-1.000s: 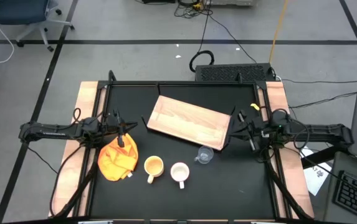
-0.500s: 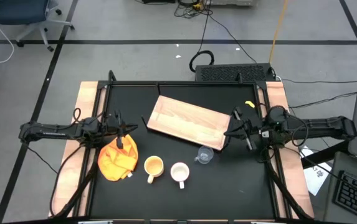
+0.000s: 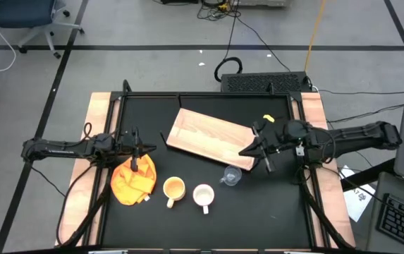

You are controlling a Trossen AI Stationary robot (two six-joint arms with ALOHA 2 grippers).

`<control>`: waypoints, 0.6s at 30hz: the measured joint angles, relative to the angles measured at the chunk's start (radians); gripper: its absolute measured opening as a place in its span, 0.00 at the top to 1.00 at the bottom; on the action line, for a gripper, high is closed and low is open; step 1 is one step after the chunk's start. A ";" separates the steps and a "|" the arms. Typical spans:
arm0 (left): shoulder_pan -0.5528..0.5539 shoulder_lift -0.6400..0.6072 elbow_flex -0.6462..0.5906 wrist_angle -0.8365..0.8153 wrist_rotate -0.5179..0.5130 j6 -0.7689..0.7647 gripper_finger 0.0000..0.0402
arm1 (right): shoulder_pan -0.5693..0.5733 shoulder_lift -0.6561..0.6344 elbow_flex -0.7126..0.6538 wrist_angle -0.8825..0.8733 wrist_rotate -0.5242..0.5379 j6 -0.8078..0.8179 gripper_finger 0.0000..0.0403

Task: Stack small to large cups/mugs on shelf
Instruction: Put the transparent mug on the shelf

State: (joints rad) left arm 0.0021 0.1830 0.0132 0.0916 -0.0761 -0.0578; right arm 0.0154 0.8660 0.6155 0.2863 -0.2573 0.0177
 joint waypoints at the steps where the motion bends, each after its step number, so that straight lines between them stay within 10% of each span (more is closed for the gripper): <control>1: 0.000 0.000 0.000 0.000 0.000 0.000 0.92 | 0.000 0.005 0.000 0.000 0.000 0.000 1.00; 18: 0.000 0.000 0.000 0.010 -0.002 0.000 0.92 | 0.086 0.203 0.244 -0.205 0.029 -0.027 1.00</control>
State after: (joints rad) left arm 0.0021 0.1829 0.0132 0.1012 -0.0780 -0.0582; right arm 0.1018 1.0686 0.8595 0.0815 -0.2284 -0.0090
